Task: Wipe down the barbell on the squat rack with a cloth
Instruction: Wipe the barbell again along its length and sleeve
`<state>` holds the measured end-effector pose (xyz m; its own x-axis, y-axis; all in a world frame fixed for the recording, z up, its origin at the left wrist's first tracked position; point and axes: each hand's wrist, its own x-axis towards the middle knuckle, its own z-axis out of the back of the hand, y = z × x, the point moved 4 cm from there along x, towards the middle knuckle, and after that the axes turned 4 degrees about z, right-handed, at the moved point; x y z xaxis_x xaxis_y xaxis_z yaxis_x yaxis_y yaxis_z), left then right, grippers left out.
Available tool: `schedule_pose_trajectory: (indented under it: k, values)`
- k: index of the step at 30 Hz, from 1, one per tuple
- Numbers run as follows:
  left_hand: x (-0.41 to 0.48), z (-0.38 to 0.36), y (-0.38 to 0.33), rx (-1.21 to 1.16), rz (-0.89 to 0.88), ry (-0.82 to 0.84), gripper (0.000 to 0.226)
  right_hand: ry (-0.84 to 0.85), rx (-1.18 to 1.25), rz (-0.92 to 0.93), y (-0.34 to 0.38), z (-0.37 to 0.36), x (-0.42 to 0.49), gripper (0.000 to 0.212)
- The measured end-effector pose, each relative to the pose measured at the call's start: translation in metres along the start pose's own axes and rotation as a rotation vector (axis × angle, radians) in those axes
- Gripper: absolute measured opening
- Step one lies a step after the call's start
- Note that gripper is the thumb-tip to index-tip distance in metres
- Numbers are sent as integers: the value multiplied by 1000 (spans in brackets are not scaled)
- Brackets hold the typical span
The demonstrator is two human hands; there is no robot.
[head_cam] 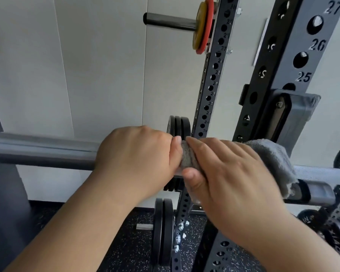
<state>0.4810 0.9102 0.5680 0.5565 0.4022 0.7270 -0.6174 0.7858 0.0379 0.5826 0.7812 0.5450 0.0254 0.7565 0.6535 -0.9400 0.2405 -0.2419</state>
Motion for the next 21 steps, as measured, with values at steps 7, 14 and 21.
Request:
schedule_pose_trajectory:
  k: [7, 14, 21]
  values:
    - [10, 0, 0, -64, 17, -4, 49, -167, -127, -167, -20, 4, -1, 44]
    - [-29, 12, 4, -238, -54, -220, 18, -168, -4, -28, 22, -11, 29, 40]
    - [-66, 43, 41, -206, -54, -317, 26, -96, -52, -67, -4, 2, 12, 51]
